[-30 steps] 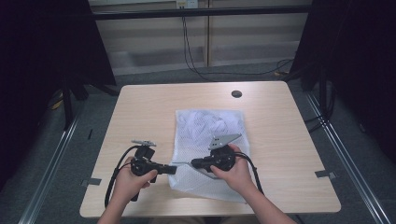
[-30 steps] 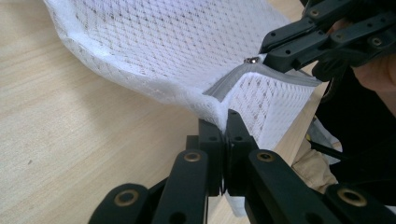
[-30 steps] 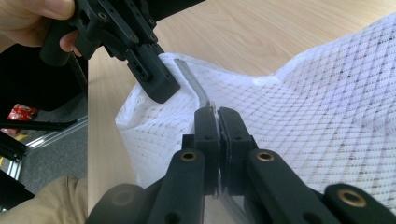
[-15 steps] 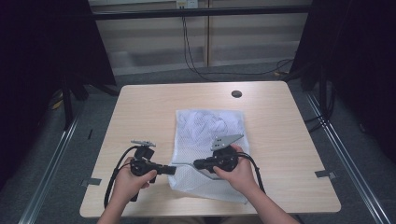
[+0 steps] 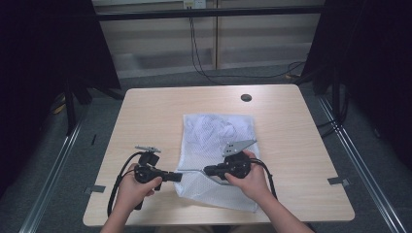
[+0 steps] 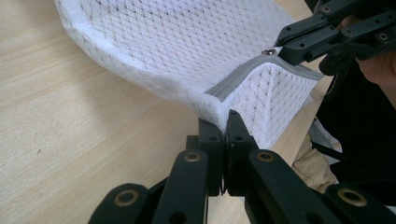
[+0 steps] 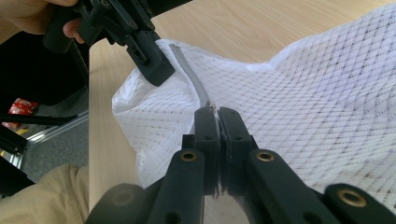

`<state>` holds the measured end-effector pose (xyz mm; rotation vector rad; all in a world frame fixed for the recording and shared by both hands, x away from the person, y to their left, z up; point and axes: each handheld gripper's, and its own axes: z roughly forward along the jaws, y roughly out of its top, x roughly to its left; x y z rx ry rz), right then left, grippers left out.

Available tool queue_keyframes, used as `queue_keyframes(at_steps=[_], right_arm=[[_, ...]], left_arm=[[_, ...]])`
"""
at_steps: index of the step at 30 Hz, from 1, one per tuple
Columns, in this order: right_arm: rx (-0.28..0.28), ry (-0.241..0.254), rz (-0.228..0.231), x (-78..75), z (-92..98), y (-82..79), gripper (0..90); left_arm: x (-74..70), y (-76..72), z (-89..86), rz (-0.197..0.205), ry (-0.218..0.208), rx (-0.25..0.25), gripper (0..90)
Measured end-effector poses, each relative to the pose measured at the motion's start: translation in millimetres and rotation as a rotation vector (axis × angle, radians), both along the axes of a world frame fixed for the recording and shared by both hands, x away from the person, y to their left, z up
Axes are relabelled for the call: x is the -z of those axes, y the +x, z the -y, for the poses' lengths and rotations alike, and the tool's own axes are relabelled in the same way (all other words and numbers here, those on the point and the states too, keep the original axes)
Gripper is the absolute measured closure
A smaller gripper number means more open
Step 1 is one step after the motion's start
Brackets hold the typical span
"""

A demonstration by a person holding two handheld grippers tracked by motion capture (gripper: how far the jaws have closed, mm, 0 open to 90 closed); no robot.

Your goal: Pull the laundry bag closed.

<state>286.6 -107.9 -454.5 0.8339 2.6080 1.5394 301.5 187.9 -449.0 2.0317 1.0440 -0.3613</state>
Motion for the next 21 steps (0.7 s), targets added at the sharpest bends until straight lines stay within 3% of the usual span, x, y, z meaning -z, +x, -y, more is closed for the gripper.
queue_keyframes(at_steps=[12, 21], right_arm=[[0.000, 0.007, 0.002, -0.4, 5.6, 0.2, 87.4], [0.001, 0.003, 0.000, 0.1, 9.3, 0.2, 87.4]], left_arm=[[-2.5, -1.2, 1.1, 0.015, 0.012, 0.022, 88.6], [-2.4, -0.5, -1.2, 0.005, 0.005, 0.007, 88.6]])
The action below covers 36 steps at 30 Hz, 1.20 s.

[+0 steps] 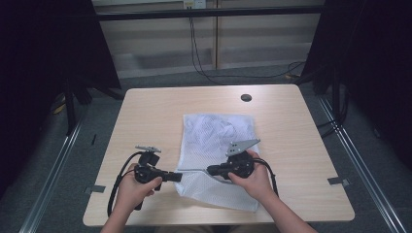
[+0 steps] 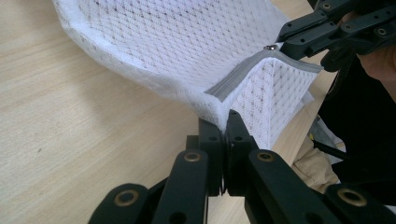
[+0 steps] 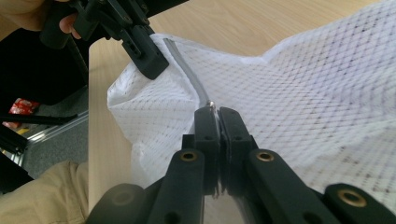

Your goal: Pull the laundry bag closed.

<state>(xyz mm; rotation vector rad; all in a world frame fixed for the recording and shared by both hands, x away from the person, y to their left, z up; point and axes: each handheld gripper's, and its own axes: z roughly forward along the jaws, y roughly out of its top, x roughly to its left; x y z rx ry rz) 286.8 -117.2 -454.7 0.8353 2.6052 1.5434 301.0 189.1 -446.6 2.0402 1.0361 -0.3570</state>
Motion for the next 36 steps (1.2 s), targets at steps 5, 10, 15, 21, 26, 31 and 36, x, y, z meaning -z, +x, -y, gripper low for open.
queue_keyframes(at_steps=[5, 10, 15, 21, 26, 31, 36], right_arm=[[0.004, 0.002, 0.002, -1.0, 3.3, 0.0, 87.4], [0.003, -0.003, 0.008, -0.7, 4.6, -0.2, 87.4], [0.006, -0.005, 0.009, -0.6, 5.6, -0.6, 87.4], [0.013, 0.001, 0.005, -0.3, 9.4, -0.8, 87.4], [0.014, -0.001, 0.006, -0.3, 10.9, -1.2, 87.4], [0.015, -0.001, 0.008, -0.2, 11.6, -1.5, 87.4], [0.014, -0.003, 0.010, -0.3, 12.4, -1.7, 87.4]], left_arm=[[-0.6, -0.2, 1.1, 0.004, 0.008, -0.005, 88.6], [-0.6, -0.1, 0.3, 0.004, 0.012, -0.007, 88.6], [-0.2, 0.7, -1.0, -0.002, 0.015, -0.008, 88.7], [-0.5, 0.7, -1.8, 0.001, 0.016, -0.013, 88.7], [-0.6, 0.6, -1.8, -0.001, 0.015, -0.012, 88.7], [-0.3, 0.7, -1.9, -0.001, 0.020, -0.019, 88.7], [-0.2, 0.9, -2.3, -0.007, 0.014, -0.014, 88.7]])
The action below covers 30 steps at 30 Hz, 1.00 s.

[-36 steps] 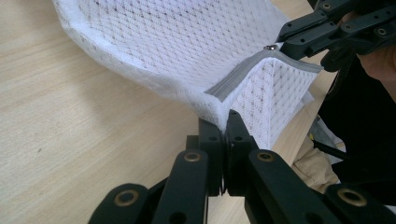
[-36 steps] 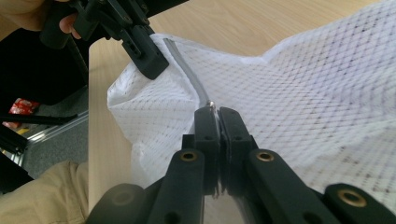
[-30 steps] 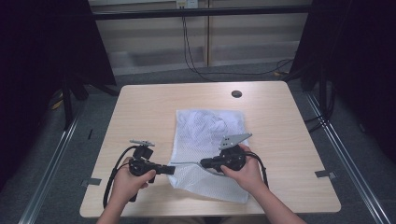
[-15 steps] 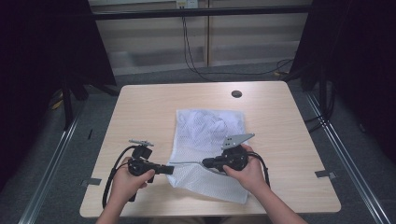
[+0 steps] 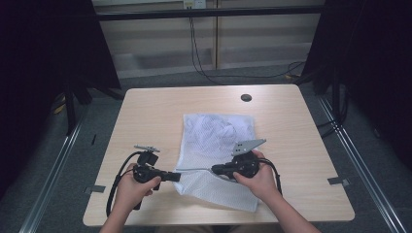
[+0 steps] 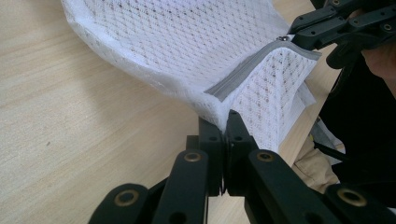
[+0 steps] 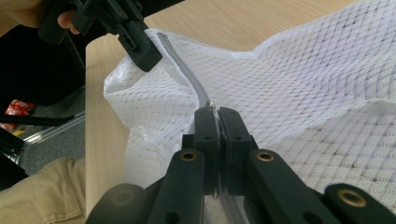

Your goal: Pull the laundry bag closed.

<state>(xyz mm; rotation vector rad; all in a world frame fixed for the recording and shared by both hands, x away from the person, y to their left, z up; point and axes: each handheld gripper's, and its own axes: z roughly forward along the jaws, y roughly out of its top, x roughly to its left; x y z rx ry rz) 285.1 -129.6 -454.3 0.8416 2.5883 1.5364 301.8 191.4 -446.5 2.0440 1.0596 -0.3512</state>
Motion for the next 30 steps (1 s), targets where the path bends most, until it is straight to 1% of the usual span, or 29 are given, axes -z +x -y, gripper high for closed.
queue_keyframes(at_steps=[6, 14, 16, 20, 23, 24, 27, 30], right_arm=[[-0.001, 0.003, -0.003, -0.2, 0.1, -0.8, 87.4], [0.000, 0.002, -0.004, -1.0, 2.0, -1.6, 87.4], [0.001, 0.002, -0.006, -0.9, 2.7, -1.5, 87.4], [-0.003, 0.009, -0.002, -1.2, 3.6, -1.4, 87.4], [-0.006, 0.007, -0.001, -1.4, 4.0, -1.8, 87.4], [-0.005, 0.003, 0.000, -1.4, 4.3, -1.9, 87.4], [-0.001, 0.006, -0.006, -1.3, 5.9, -2.2, 87.4], [-0.001, 0.007, 0.000, -1.5, 7.6, -2.1, 87.4]], left_arm=[[0.1, -0.3, -0.1, -0.005, 0.000, -0.004, 88.7], [0.3, 0.0, -0.9, 0.000, 0.003, -0.002, 88.7], [0.4, -0.2, -0.6, -0.008, -0.004, -0.001, 88.7], [-0.1, -0.2, -0.8, -0.005, 0.002, -0.005, 88.7], [0.1, -0.2, -0.7, -0.007, -0.001, -0.002, 88.7], [-0.1, -0.7, -0.4, -0.014, -0.004, -0.006, 88.7], [0.2, 0.4, -2.3, -0.009, -0.001, 0.005, 88.7], [-0.1, -0.1, -1.6, -0.007, 0.003, -0.006, 88.7]])
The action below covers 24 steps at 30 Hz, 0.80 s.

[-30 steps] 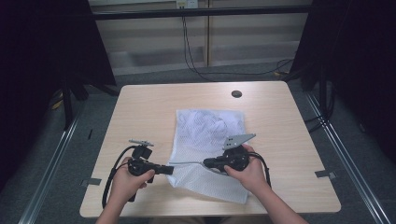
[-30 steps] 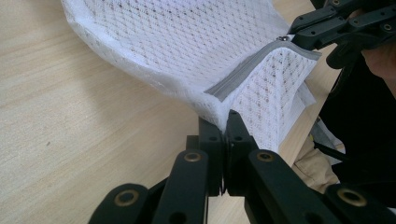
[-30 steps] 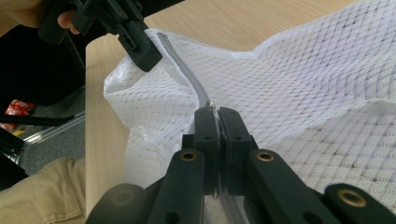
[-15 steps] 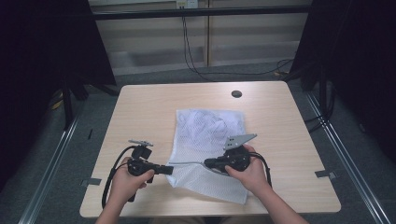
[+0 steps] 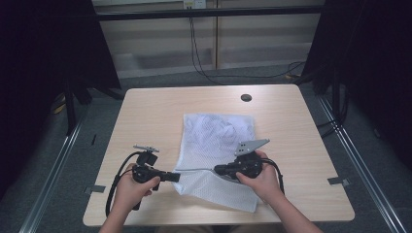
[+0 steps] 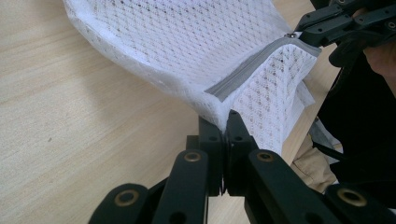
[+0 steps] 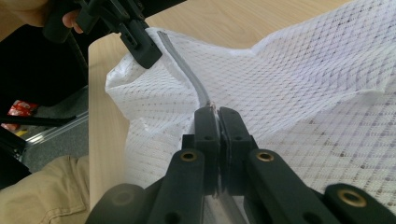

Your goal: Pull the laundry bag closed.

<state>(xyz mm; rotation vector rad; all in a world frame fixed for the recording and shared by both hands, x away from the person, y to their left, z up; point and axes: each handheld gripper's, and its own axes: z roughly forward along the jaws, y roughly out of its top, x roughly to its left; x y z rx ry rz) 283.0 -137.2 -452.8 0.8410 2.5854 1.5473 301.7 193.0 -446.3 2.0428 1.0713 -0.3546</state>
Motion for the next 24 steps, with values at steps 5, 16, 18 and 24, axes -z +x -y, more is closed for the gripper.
queue_keyframes(at_steps=[5, 16, 18, 24], right_arm=[[0.000, 0.002, -0.002, 0.1, 0.5, -0.2, 87.4], [0.006, 0.000, -0.007, -0.3, 5.1, -0.8, 87.4], [0.005, 0.000, -0.005, -0.1, 6.1, -0.7, 87.4], [0.005, 0.000, -0.006, 0.4, 7.3, -0.8, 87.4]], left_arm=[[-0.1, -0.1, 0.0, 0.000, 0.001, 0.000, 88.7], [0.2, 0.3, -0.5, -0.005, -0.007, 0.002, 88.7], [0.5, 0.7, -0.4, -0.009, -0.011, 0.012, 88.7], [0.8, 0.5, -0.3, -0.016, -0.010, 0.006, 88.7]])
